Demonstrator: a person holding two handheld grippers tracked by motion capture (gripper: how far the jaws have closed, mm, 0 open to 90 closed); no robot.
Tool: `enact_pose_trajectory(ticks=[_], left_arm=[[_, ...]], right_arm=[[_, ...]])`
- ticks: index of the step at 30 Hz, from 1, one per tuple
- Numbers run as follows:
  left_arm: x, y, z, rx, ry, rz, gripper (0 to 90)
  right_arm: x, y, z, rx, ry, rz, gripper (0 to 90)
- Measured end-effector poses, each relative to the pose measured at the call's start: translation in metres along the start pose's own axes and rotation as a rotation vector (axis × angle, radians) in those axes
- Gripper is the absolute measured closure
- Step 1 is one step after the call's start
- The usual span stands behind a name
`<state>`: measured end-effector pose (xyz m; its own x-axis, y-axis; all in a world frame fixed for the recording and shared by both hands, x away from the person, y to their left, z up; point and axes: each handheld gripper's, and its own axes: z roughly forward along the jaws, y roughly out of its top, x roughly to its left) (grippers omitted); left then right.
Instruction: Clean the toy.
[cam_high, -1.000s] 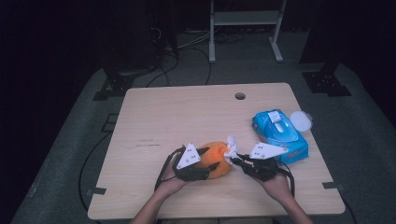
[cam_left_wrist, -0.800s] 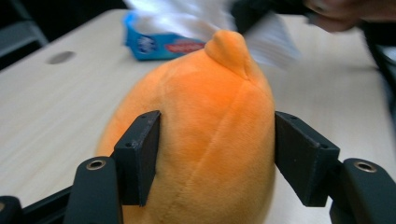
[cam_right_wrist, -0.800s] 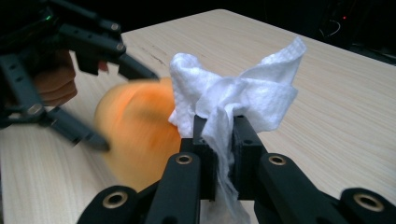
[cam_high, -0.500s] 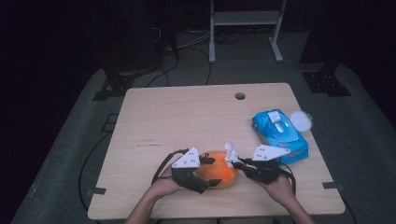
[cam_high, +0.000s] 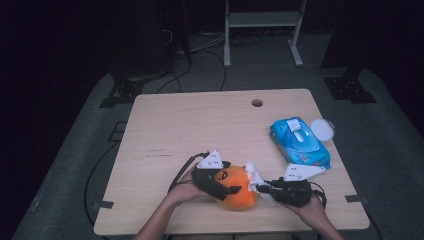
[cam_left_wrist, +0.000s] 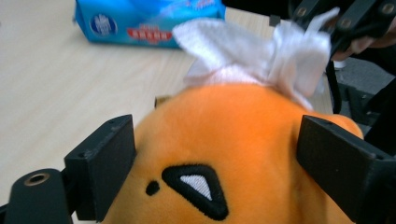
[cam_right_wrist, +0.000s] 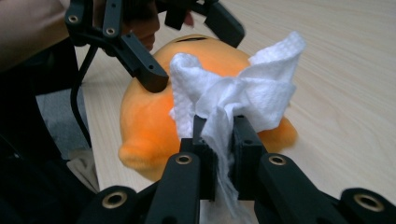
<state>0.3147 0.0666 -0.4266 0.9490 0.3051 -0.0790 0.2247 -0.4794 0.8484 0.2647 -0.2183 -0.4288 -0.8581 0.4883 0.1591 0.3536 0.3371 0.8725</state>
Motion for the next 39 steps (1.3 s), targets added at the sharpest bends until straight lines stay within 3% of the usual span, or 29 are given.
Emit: enact_pose_trajectory(ticks=[5,6,7,11,15,17,19,23,27,30,32,39], left_arm=[[-0.007,-0.004,0.004,0.031,-0.006,0.045,14.7],[-0.008,-0.005,0.005,0.029,0.021,0.064,19.8],[-0.008,-0.005,0.006,0.023,0.041,0.063,25.7],[-0.009,-0.004,0.003,-0.006,0.047,0.042,42.8],[-0.009,0.002,-0.004,-0.058,0.069,0.034,49.1],[-0.007,0.004,-0.007,-0.066,0.13,0.05,49.3],[-0.001,0.003,-0.01,-0.095,0.185,0.036,49.3],[0.008,0.0,-0.009,-0.137,0.334,0.025,49.3],[0.017,-0.005,-0.004,-0.163,0.42,-0.004,48.8],[0.022,-0.011,-0.002,-0.174,0.407,-0.042,46.4],[0.022,-0.01,-0.004,-0.171,0.391,-0.039,43.5],[0.024,-0.008,-0.012,-0.18,0.349,-0.066,31.5]], right_arm=[[-0.006,-0.011,-0.013,-0.024,-0.01,0.038,81.6],[-0.006,-0.011,-0.015,-0.032,-0.01,0.04,81.6],[-0.007,-0.01,-0.016,-0.042,-0.013,0.041,81.6],[-0.008,-0.01,-0.021,-0.06,-0.02,0.048,81.6],[-0.012,-0.01,-0.026,-0.072,-0.036,0.054,81.5],[-0.016,-0.009,-0.031,-0.082,-0.055,0.058,81.5],[-0.019,-0.01,-0.035,-0.073,-0.082,0.058,81.5],[-0.028,-0.015,-0.034,0.027,-0.176,0.015,81.2],[-0.032,-0.021,-0.027,0.103,-0.239,-0.013,78.6],[-0.035,-0.024,-0.023,0.127,-0.251,-0.008,71.2],[-0.037,-0.025,-0.022,0.129,-0.249,0.001,64.8],[-0.043,-0.027,-0.026,0.059,-0.193,0.042,47.3]])
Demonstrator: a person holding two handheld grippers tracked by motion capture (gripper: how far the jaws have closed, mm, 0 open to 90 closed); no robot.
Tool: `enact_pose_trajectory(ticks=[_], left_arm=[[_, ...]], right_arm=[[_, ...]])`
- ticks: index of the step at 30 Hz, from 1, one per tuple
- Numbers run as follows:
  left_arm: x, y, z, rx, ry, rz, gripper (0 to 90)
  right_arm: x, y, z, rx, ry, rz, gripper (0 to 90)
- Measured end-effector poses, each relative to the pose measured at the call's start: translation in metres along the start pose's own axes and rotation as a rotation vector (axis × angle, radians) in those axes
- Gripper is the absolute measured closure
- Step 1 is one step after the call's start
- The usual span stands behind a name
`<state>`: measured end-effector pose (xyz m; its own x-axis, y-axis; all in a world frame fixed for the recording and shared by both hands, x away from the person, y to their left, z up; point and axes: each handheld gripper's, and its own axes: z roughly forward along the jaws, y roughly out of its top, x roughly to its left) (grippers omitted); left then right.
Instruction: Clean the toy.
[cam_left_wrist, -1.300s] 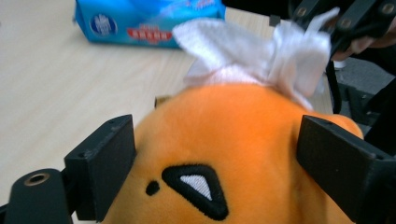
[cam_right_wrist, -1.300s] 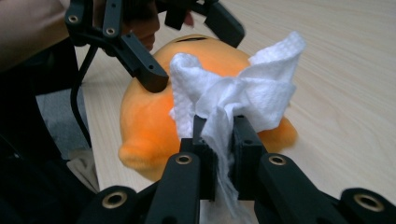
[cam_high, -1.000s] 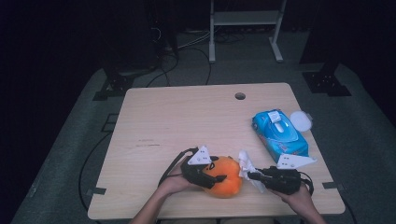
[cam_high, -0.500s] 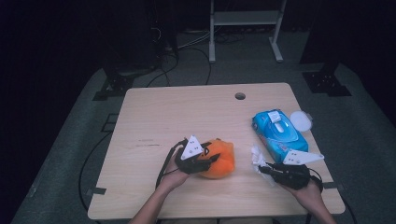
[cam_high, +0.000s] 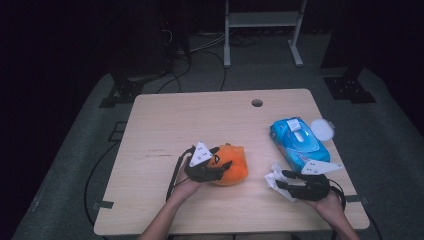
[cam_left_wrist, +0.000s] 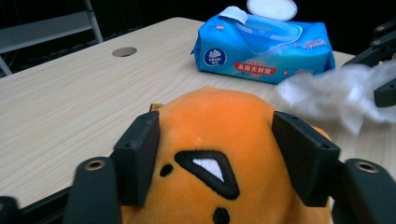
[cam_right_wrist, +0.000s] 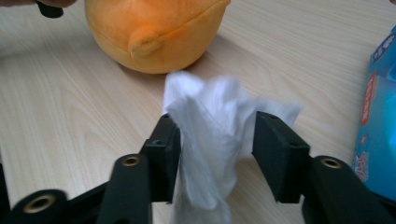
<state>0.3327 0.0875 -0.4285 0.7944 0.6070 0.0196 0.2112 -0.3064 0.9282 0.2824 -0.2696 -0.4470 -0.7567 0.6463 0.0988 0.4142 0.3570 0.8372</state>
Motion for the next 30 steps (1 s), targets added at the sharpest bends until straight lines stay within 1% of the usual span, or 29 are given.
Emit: enact_pose_trajectory(ticks=[2,4,6,7,9,11,13,14,17,23,25,27,28,30], left_arm=[[0.003,0.002,-0.004,-0.02,-0.016,-0.024,29.9],[0.005,0.003,-0.006,-0.028,-0.011,-0.037,26.8],[0.006,0.003,-0.008,-0.025,-0.008,-0.042,23.0],[0.007,0.003,-0.009,-0.018,-0.002,-0.044,21.2],[0.007,0.002,-0.012,-0.017,-0.004,-0.056,18.0],[0.007,0.001,-0.017,-0.016,-0.003,-0.061,15.4],[0.006,0.0,-0.021,-0.009,0.012,-0.063,13.5],[0.006,0.0,-0.023,-0.006,0.013,-0.064,12.5],[0.008,-0.001,-0.03,-0.005,0.018,-0.071,11.0],[0.014,-0.003,-0.039,0.003,0.024,-0.084,10.1],[0.015,-0.004,-0.042,0.008,0.027,-0.086,10.1],[0.015,-0.007,-0.046,0.015,0.03,-0.085,10.1],[0.015,-0.009,-0.048,0.018,0.034,-0.088,10.1],[0.016,-0.013,-0.052,0.026,0.059,-0.088,10.1]], right_arm=[[-0.001,0.0,-0.002,-0.012,0.007,0.005,43.2],[-0.003,0.001,-0.003,-0.012,0.004,0.015,40.0],[-0.004,0.001,-0.004,-0.021,0.003,0.022,38.4],[-0.005,0.001,-0.004,-0.021,0.002,0.023,37.6],[-0.004,0.001,-0.003,-0.018,-0.004,0.022,36.4],[-0.002,0.002,-0.003,-0.018,-0.006,0.016,36.0],[0.0,0.003,-0.004,-0.03,-0.01,0.005,35.5],[0.001,0.004,-0.005,-0.037,-0.011,0.002,35.0],[0.004,0.004,-0.005,-0.037,-0.015,-0.004,34.2],[0.001,0.004,-0.005,-0.045,-0.022,0.002,33.6],[0.001,0.004,-0.005,-0.036,-0.027,0.005,33.6],[0.002,0.004,-0.004,-0.031,-0.022,0.009,33.2],[0.002,0.004,-0.004,-0.029,-0.024,0.008,33.0],[0.004,0.004,-0.004,-0.033,-0.024,0.002,33.0]])
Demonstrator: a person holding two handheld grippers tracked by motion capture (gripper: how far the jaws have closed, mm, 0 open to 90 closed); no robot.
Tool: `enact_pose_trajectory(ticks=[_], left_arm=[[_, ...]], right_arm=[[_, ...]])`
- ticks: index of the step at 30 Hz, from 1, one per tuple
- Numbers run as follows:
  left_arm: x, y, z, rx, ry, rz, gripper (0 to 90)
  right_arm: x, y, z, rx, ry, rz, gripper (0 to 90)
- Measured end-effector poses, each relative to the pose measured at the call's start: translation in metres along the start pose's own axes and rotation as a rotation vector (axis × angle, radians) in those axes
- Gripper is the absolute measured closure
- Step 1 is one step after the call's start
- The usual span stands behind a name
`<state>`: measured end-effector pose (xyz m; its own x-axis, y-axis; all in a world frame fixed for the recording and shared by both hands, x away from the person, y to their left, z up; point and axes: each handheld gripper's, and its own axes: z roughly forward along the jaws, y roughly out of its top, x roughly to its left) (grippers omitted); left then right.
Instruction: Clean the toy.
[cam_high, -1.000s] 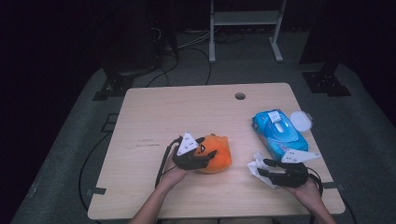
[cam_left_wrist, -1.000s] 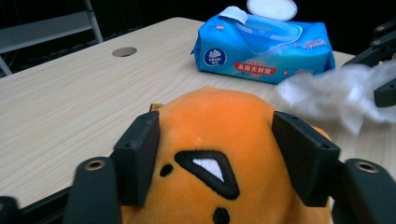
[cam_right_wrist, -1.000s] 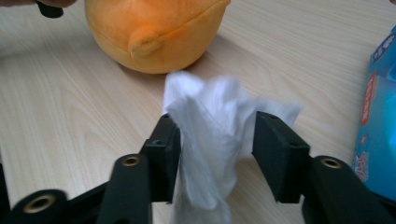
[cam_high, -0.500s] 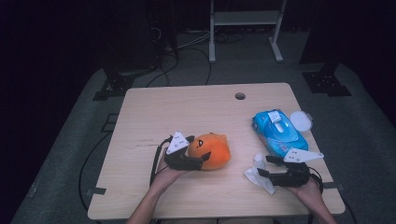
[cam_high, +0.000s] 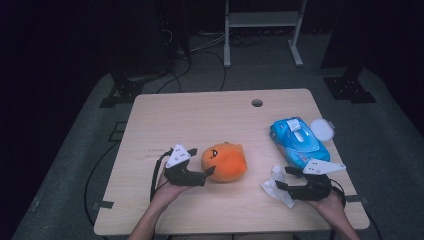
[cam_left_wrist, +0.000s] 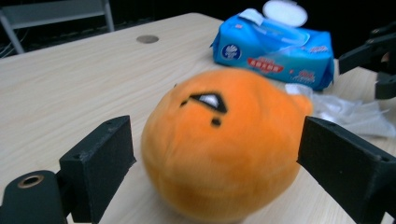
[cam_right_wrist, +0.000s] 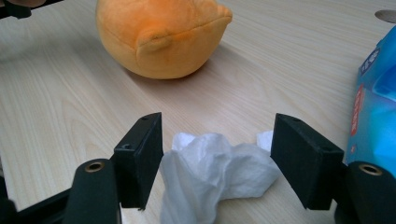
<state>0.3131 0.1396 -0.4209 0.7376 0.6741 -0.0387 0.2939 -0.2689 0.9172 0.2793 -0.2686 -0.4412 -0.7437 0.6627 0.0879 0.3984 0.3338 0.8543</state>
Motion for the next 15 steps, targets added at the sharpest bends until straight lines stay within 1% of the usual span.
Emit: enact_pose_trajectory(ticks=[3,5,15], left_arm=[[0.004,-0.006,-0.004,-0.001,0.02,-0.028,10.1],[0.007,-0.009,-0.007,0.001,0.028,-0.035,10.1],[0.013,-0.021,-0.02,0.009,0.056,-0.04,10.1]], right_arm=[[0.001,0.001,0.0,-0.008,-0.004,-0.003,32.7],[0.002,0.001,0.001,-0.007,-0.003,-0.01,32.6],[0.0,0.0,0.0,-0.004,-0.014,-0.004,32.4]])
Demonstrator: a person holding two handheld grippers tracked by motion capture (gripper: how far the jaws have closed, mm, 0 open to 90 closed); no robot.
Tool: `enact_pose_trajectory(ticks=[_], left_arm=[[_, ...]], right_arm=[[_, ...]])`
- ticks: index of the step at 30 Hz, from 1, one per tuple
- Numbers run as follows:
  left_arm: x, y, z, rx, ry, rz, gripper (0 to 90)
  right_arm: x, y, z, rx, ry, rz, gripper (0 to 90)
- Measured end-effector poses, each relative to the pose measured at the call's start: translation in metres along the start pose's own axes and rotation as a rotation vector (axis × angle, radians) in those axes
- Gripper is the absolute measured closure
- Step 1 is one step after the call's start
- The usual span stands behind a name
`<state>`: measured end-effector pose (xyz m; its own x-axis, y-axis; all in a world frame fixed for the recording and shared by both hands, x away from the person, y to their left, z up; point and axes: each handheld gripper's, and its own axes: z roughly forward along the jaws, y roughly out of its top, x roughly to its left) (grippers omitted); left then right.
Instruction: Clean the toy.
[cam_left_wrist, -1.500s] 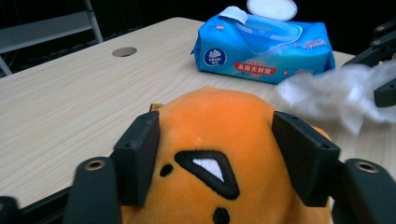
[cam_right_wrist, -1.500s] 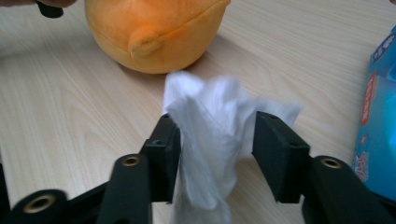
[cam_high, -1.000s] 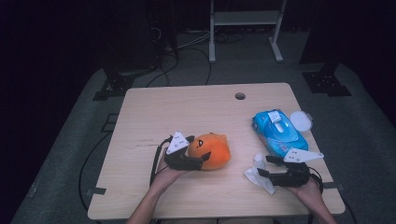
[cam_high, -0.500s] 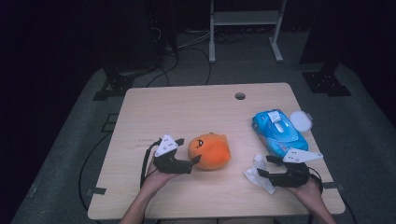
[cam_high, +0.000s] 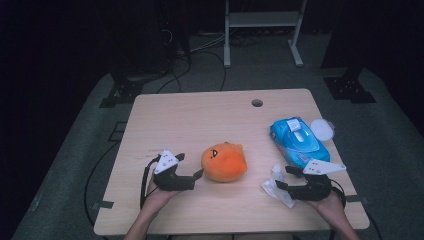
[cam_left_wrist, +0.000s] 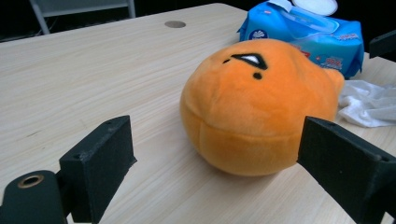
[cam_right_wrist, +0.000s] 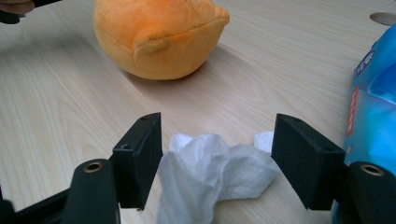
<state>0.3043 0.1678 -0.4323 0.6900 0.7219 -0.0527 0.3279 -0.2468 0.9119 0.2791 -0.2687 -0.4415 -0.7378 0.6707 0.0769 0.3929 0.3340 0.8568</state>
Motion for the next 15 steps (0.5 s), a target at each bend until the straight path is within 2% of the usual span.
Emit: enact_pose_trajectory(ticks=[8,10,15], left_arm=[[0.007,-0.009,-0.004,0.015,0.025,0.003,9.8],[0.009,-0.012,-0.004,0.016,0.03,-0.008,9.7],[0.014,-0.019,-0.002,0.048,0.049,-0.011,9.1]], right_arm=[[0.001,-0.002,0.001,0.015,-0.003,-0.01,32.2],[0.001,-0.002,0.001,0.016,-0.005,-0.009,32.1],[0.001,-0.003,0.002,0.02,-0.01,-0.01,31.7]])
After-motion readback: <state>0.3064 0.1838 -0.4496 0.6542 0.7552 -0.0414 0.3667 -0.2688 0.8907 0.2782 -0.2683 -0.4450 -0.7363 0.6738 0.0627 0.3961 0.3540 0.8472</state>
